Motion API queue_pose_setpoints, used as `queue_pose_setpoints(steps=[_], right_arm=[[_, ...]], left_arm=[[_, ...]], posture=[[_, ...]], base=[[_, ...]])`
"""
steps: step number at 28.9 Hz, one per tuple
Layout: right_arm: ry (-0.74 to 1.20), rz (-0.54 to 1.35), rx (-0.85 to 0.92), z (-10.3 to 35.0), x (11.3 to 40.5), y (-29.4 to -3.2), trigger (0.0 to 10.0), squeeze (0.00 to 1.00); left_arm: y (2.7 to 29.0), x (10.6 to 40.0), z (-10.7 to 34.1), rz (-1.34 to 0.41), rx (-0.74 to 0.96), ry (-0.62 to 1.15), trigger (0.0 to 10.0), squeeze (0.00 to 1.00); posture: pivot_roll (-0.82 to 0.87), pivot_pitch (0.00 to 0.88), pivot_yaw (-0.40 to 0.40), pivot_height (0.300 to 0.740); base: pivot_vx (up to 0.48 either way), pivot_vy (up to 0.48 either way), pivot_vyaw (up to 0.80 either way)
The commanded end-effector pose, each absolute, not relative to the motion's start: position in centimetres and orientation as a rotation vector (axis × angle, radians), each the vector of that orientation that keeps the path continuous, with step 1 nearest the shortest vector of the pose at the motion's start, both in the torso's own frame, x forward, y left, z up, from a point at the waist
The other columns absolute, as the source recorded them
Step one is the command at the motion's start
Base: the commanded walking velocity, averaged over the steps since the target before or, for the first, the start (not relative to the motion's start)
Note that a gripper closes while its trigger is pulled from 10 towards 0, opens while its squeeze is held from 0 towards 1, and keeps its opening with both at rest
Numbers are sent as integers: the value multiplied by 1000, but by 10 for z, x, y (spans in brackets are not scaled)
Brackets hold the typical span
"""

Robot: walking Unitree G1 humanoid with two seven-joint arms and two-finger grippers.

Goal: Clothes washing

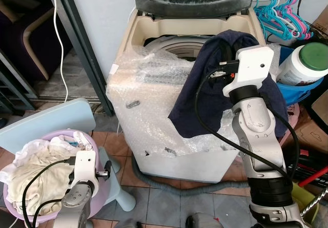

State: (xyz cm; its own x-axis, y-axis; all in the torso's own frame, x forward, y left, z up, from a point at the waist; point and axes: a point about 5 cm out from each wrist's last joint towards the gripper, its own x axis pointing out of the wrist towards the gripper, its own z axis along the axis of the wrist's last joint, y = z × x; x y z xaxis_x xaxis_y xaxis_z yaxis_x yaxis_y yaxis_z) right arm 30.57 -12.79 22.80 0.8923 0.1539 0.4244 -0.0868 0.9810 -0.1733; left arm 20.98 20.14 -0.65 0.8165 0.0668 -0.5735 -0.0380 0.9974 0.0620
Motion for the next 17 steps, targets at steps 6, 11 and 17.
queue_pose_setpoints(steps=[6,11,17], right_arm=[[-617,213,-162,279,327,-110,10000,0],[-645,246,-168,292,335,-109,10000,0],[-699,329,-212,308,343,-101,10000,0]], left_arm=[[197,218,-2,24,62,609,10000,0],[197,217,-3,31,56,615,10000,0],[195,216,-7,29,48,646,10000,0]], posture=[[-72,69,68,740],[-66,71,62,740],[-58,68,52,740]], base=[[420,0,0],[480,0,0],[175,0,0]])
